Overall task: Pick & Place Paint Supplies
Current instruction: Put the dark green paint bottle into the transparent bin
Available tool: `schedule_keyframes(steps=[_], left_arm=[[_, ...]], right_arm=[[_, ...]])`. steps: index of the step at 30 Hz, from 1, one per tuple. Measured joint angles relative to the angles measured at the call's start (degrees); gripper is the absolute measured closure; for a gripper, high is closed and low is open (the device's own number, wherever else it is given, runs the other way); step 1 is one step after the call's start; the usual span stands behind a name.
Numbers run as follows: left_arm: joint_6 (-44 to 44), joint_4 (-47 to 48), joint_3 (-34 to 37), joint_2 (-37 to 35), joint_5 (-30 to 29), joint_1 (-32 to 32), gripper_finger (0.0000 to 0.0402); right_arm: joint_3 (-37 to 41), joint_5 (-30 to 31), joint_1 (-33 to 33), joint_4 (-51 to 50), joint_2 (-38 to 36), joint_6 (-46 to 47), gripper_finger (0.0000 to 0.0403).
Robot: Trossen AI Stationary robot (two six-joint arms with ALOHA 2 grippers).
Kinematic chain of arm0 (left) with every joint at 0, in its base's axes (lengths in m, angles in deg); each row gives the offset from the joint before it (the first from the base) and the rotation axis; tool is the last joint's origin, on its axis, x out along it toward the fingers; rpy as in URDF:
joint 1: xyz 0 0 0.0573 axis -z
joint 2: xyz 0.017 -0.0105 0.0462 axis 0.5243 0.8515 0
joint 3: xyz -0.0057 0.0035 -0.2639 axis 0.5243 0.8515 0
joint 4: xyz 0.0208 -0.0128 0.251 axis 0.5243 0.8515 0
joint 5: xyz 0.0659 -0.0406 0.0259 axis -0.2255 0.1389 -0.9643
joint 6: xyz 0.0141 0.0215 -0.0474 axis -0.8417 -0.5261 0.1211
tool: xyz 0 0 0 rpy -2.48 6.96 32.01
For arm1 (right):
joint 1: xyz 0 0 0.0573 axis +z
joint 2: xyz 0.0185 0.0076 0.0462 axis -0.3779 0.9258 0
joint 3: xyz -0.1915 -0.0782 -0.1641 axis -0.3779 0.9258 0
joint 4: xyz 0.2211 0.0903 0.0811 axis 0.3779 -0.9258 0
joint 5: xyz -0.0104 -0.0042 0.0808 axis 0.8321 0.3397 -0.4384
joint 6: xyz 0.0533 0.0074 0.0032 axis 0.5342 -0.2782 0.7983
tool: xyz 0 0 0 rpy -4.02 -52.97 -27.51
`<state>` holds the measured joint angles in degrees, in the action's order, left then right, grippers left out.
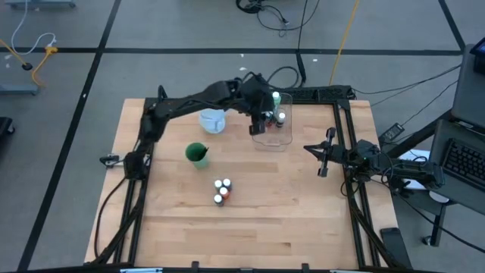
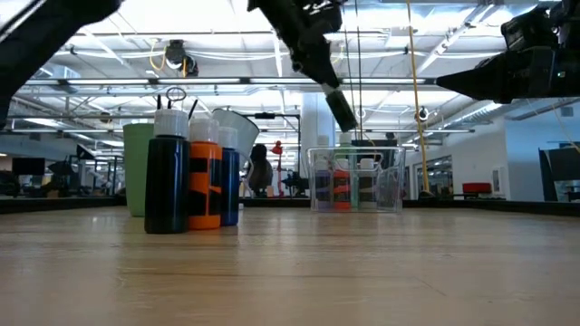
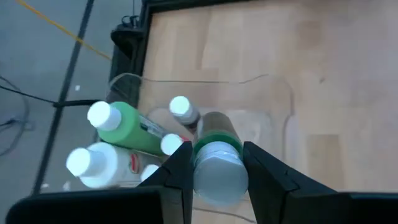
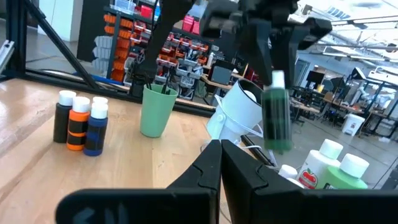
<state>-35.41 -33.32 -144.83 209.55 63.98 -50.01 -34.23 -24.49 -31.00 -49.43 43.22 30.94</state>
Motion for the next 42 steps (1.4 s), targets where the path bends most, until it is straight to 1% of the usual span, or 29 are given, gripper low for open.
schedule_keyframes(steps=[5, 9, 19, 24, 42], left_arm=[[-1.08, 8.10, -5.78, 5.22, -1.46, -1.39, 0.0301], [-4.27, 10.57, -6.77, 6.47, -1.59, -0.76, 0.0301], [-4.67, 10.32, -6.77, 10.39, -5.24, -1.05, 0.0301], [-4.58, 10.65, -6.77, 12.36, -5.94, -1.46, 0.0301], [-2.81, 10.40, -6.51, 16.46, -4.60, -3.13, 0.0301]], right_arm=[[0.00, 0.03, 0.00, -0.01, 0.00, -1.49, 0.0399], [0.00, 0.04, 0.01, -0.03, -0.02, -2.45, 0.0399], [0.00, 0.05, 0.00, -0.12, -0.02, -2.56, 0.0398], [0.00, 0.03, 0.01, -0.13, -0.02, -2.45, 0.0398], [-0.02, 0.05, 0.00, -0.19, -0.02, -2.37, 0.0399]])
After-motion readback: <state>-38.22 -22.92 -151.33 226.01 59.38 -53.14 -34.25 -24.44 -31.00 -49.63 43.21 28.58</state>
